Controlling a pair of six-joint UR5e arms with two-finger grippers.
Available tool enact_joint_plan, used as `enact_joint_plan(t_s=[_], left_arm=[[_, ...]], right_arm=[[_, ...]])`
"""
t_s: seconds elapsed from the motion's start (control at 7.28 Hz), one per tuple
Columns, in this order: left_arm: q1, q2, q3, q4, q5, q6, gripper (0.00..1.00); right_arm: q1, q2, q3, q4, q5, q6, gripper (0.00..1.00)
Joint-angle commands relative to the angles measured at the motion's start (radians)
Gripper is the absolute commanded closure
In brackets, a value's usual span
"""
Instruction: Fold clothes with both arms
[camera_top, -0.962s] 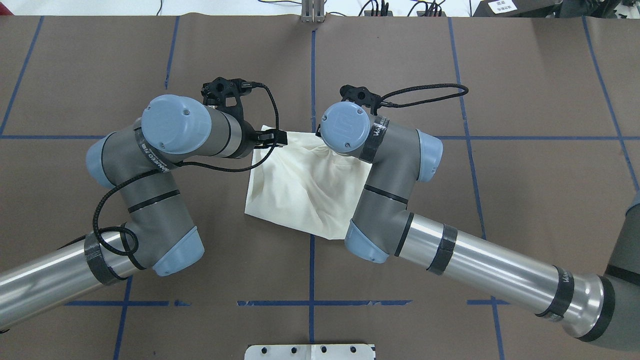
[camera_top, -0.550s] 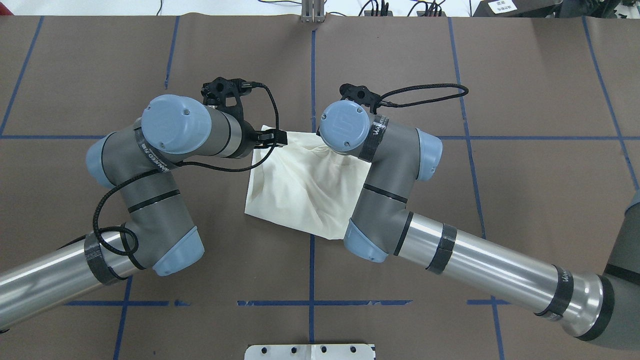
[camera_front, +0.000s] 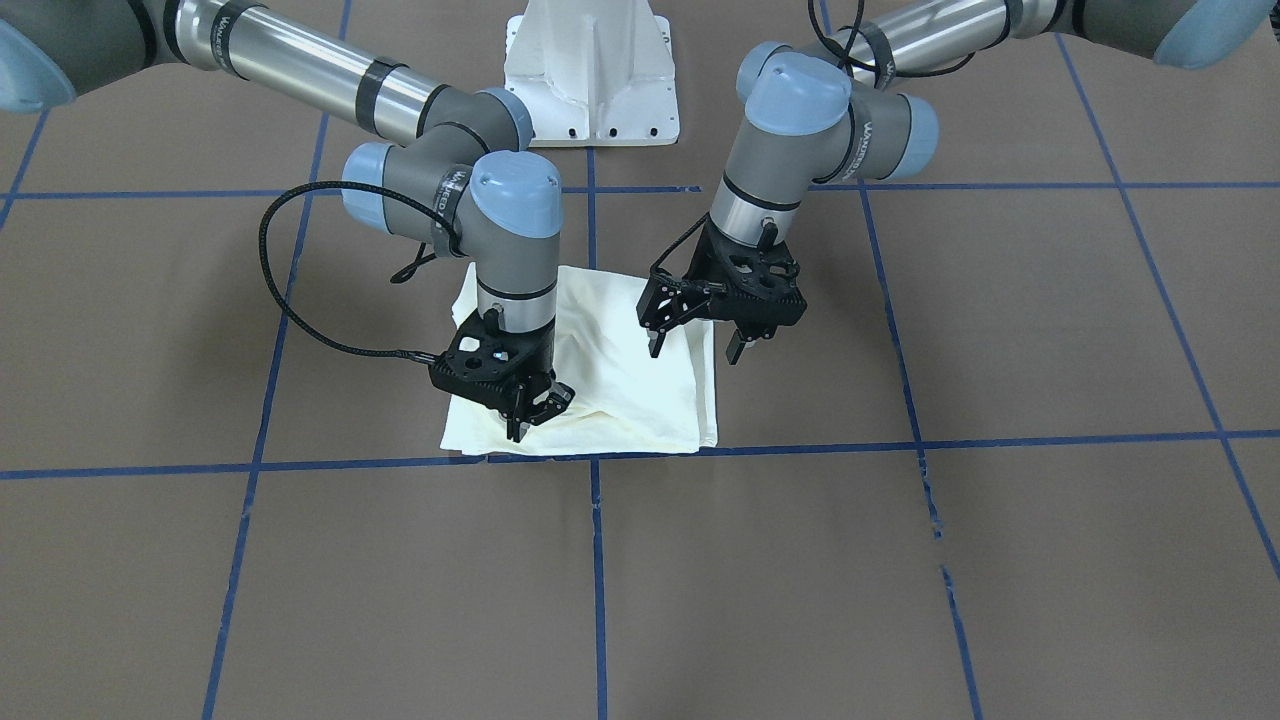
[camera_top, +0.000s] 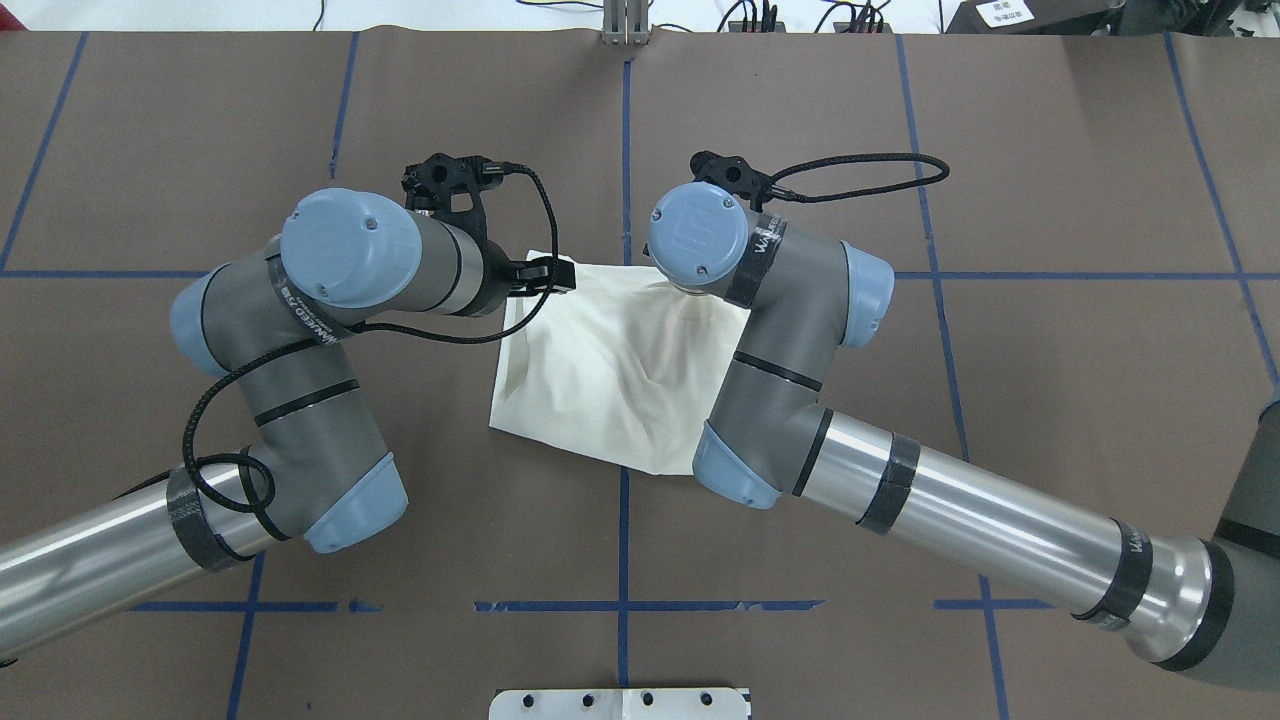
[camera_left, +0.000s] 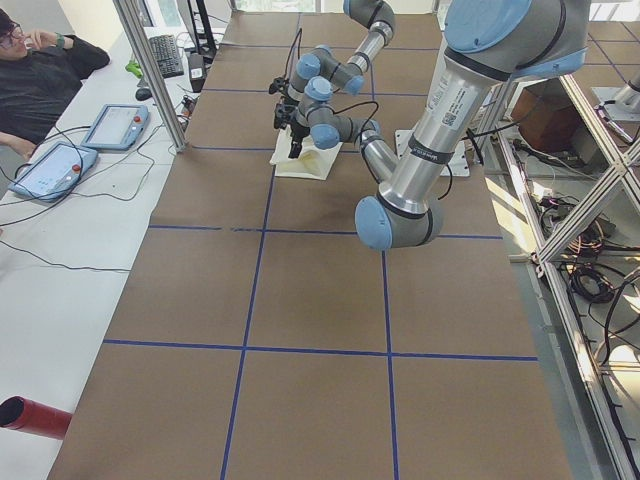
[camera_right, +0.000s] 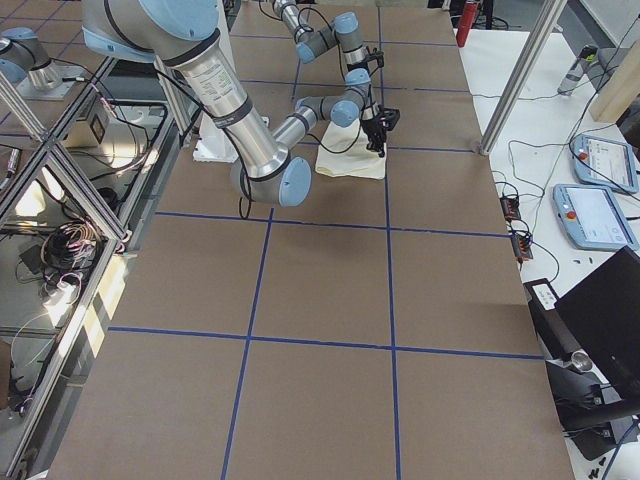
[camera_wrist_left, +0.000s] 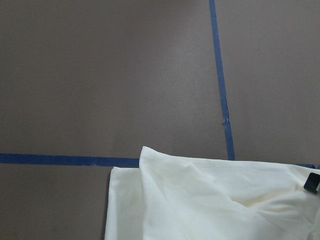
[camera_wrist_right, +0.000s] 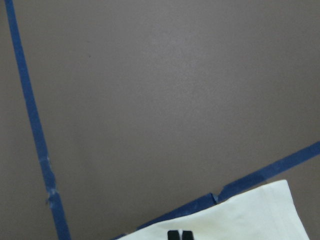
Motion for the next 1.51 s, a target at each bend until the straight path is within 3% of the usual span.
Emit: enact_joint_plan(t_s=[0.0, 0.14, 0.27, 0.41, 0.69, 1.37], left_arm=[[0.002, 0.021, -0.023, 0.000, 0.000, -0.004, 0.00], [0.002, 0.031, -0.032, 0.000, 0.000, -0.004, 0.00], [0.003, 0.031, -0.032, 0.000, 0.000, -0.005, 0.00], [0.012, 0.043, -0.032, -0.030, 0.000, -0.011, 0.00], [0.070, 0.102, -0.008, -0.203, 0.005, -0.056, 0.00], [0.144, 0.117, 0.118, -0.574, 0.064, -0.151, 0.00]], right_arm=[[0.016, -0.009, -0.009, -0.007, -0.023, 0.001, 1.00], [0.014, -0.006, -0.009, -0.006, -0.025, 0.001, 1.00], [0.013, -0.005, -0.009, -0.006, -0.027, -0.025, 0.02], [0.017, 0.003, 0.003, -0.007, -0.018, -0.076, 0.00], [0.092, -0.002, 0.063, -0.007, 0.112, -0.149, 0.00], [0.113, -0.009, 0.091, -0.007, 0.125, -0.149, 0.00]])
